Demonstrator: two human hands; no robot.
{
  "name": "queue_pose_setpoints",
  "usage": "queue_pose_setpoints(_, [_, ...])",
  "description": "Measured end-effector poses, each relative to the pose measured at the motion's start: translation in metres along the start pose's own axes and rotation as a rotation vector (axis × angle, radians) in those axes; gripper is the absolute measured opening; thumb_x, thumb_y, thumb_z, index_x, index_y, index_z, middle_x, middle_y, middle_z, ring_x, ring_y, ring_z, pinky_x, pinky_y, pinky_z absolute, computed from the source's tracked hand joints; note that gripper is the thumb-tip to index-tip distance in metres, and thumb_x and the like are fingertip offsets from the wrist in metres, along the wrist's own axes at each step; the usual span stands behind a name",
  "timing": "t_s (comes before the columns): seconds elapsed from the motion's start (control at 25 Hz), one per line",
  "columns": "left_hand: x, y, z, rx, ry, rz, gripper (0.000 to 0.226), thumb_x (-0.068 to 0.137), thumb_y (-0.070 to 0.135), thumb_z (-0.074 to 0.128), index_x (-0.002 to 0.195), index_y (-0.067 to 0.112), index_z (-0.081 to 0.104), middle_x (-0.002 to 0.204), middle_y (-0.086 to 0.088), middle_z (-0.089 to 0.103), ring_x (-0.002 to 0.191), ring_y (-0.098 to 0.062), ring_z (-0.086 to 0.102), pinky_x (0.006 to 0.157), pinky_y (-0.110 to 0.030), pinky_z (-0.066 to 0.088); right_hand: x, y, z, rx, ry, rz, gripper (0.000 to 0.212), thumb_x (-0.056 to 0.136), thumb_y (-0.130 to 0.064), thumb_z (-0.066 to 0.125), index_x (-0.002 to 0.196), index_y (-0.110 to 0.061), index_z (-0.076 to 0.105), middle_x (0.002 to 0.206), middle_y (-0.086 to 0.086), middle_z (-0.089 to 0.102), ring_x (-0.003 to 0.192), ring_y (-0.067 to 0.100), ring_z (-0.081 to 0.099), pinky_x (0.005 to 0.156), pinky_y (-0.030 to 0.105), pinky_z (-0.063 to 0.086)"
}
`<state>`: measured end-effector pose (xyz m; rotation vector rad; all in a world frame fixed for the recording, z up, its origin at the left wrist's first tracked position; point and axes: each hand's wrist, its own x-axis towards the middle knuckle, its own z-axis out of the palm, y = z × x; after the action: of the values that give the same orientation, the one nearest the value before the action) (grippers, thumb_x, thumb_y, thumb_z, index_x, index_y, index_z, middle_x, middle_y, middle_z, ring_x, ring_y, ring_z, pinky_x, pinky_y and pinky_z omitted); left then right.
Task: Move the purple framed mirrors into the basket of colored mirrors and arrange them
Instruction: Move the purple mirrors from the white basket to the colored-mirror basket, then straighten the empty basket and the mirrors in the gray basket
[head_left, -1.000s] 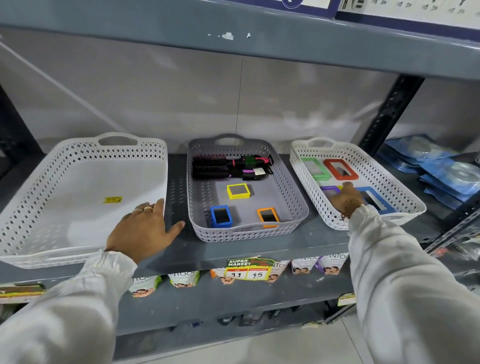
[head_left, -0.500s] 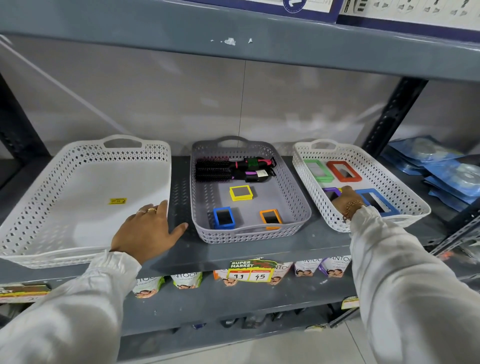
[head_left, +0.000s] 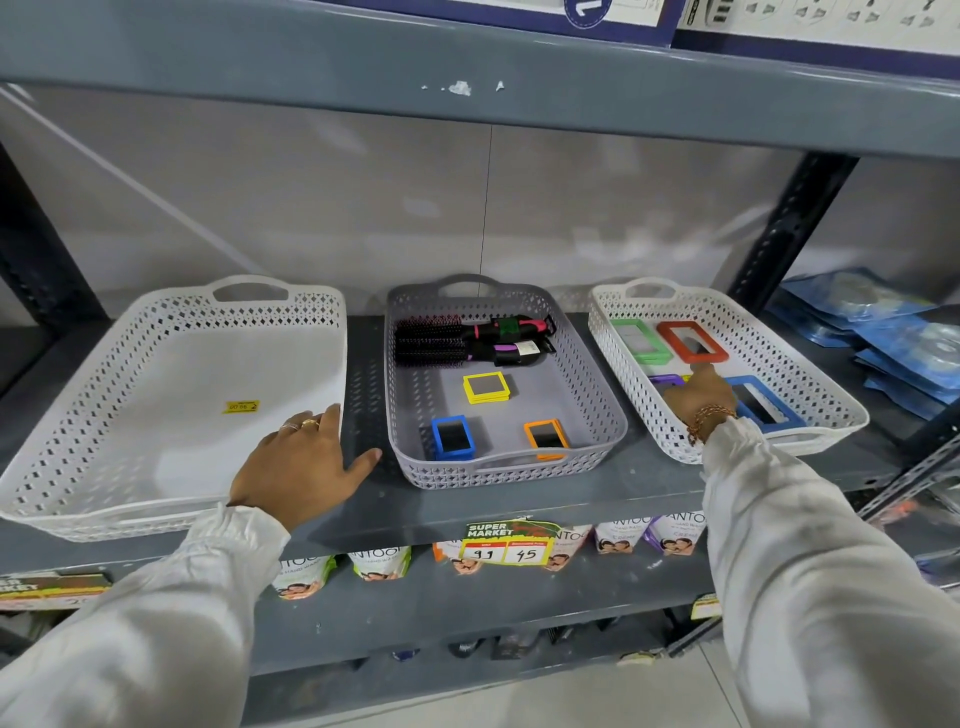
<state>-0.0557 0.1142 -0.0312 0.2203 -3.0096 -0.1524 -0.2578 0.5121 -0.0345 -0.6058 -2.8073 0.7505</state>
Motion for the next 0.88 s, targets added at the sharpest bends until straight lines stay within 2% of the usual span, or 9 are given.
queue_pose_setpoints(0.08, [0.001, 0.0, 0.0, 0.002, -0.008, -0.003, 0.065, 0.084, 0.061, 0.039, 0.126, 0.011, 0.042, 0.111, -0.015, 0.064, 0.112, -0.033, 0.054, 0.09, -0.043, 0.046, -0.011, -0.006, -0.007, 0.042, 0.022, 0.009, 0.055, 0.078, -0.023, 0.066, 0.128, -0.005, 0.05, 0.124, 0.024, 0.059, 0.117, 0.042, 0.053, 0.102, 0.045, 0.045])
queue_pose_setpoints(0.16, [0.001, 0.002, -0.001, 0.0, -0.012, -0.01, 0.066, 0.085, 0.061, 0.039, 0.127, 0.01, 0.041, 0.114, -0.016, 0.063, 0.114, -0.033, 0.053, 0.092, -0.043, 0.046, -0.025, -0.015, -0.012, 0.109, 0.131, -0.065, 0.052, 0.079, -0.014, 0.063, 0.129, -0.006, 0.051, 0.128, 0.023, 0.058, 0.121, 0.041, 0.05, 0.108, 0.043, 0.04])
queue_pose_setpoints(0.28, [0.001, 0.003, -0.003, -0.011, -0.015, -0.018, 0.065, 0.085, 0.059, 0.04, 0.128, 0.009, 0.04, 0.116, -0.017, 0.062, 0.116, -0.033, 0.052, 0.093, -0.043, 0.045, -0.06, -0.05, -0.02, 0.281, 0.308, -0.266, 0.045, 0.082, -0.007, 0.058, 0.126, -0.003, 0.054, 0.128, 0.02, 0.057, 0.126, 0.036, 0.043, 0.109, 0.039, 0.03])
queue_pose_setpoints(0.4, [-0.001, 0.004, -0.004, -0.017, -0.015, -0.014, 0.064, 0.086, 0.059, 0.039, 0.126, 0.009, 0.041, 0.116, -0.018, 0.061, 0.116, -0.034, 0.052, 0.093, -0.044, 0.046, -0.103, -0.1, -0.021, 0.375, 0.34, -0.551, 0.04, 0.081, -0.005, 0.059, 0.12, -0.002, 0.058, 0.122, 0.018, 0.061, 0.121, 0.033, 0.05, 0.104, 0.038, 0.037])
queue_pose_setpoints(0.44, [-0.001, 0.004, -0.003, -0.01, -0.018, -0.016, 0.064, 0.086, 0.059, 0.039, 0.127, 0.009, 0.041, 0.118, -0.018, 0.061, 0.118, -0.034, 0.05, 0.094, -0.044, 0.045, -0.115, -0.115, -0.018, 0.39, 0.252, -0.646, 0.04, 0.08, -0.005, 0.061, 0.12, -0.001, 0.058, 0.12, 0.018, 0.063, 0.116, 0.033, 0.054, 0.101, 0.038, 0.041])
queue_pose_setpoints(0.52, [-0.002, 0.004, -0.004, -0.01, -0.025, -0.027, 0.065, 0.087, 0.058, 0.039, 0.128, 0.008, 0.04, 0.122, -0.019, 0.059, 0.122, -0.034, 0.047, 0.096, -0.043, 0.042, -0.141, -0.139, -0.008, 0.351, -0.075, -0.734, 0.044, 0.081, -0.007, 0.065, 0.125, -0.004, 0.056, 0.124, 0.016, 0.063, 0.115, 0.03, 0.057, 0.099, 0.035, 0.045])
queue_pose_setpoints(0.6, [-0.002, 0.004, -0.004, -0.029, -0.032, -0.034, 0.064, 0.086, 0.059, 0.038, 0.126, 0.009, 0.039, 0.121, -0.018, 0.058, 0.122, -0.033, 0.046, 0.096, -0.043, 0.042, -0.161, -0.153, 0.007, 0.221, -0.386, -0.692, 0.052, 0.082, -0.014, 0.069, 0.13, -0.007, 0.051, 0.132, 0.014, 0.058, 0.119, 0.029, 0.056, 0.1, 0.034, 0.044])
queue_pose_setpoints(0.64, [-0.001, 0.005, -0.004, -0.03, -0.034, -0.031, 0.064, 0.086, 0.059, 0.038, 0.126, 0.009, 0.039, 0.121, -0.018, 0.058, 0.122, -0.032, 0.046, 0.097, -0.043, 0.041, -0.168, -0.158, 0.015, 0.149, -0.474, -0.652, 0.055, 0.082, -0.019, 0.07, 0.132, -0.007, 0.049, 0.134, 0.014, 0.056, 0.12, 0.03, 0.054, 0.1, 0.034, 0.044])
queue_pose_setpoints(0.88, [-0.001, 0.003, -0.004, -0.044, -0.015, -0.008, 0.063, 0.086, 0.058, 0.041, 0.124, 0.008, 0.042, 0.117, -0.018, 0.06, 0.119, -0.032, 0.048, 0.095, -0.042, 0.043, -0.186, -0.169, 0.041, -0.2, -0.602, -0.486, 0.07, 0.08, -0.04, 0.069, 0.132, -0.002, 0.042, 0.124, 0.015, 0.061, 0.116, 0.029, 0.057, 0.093, 0.035, 0.048])
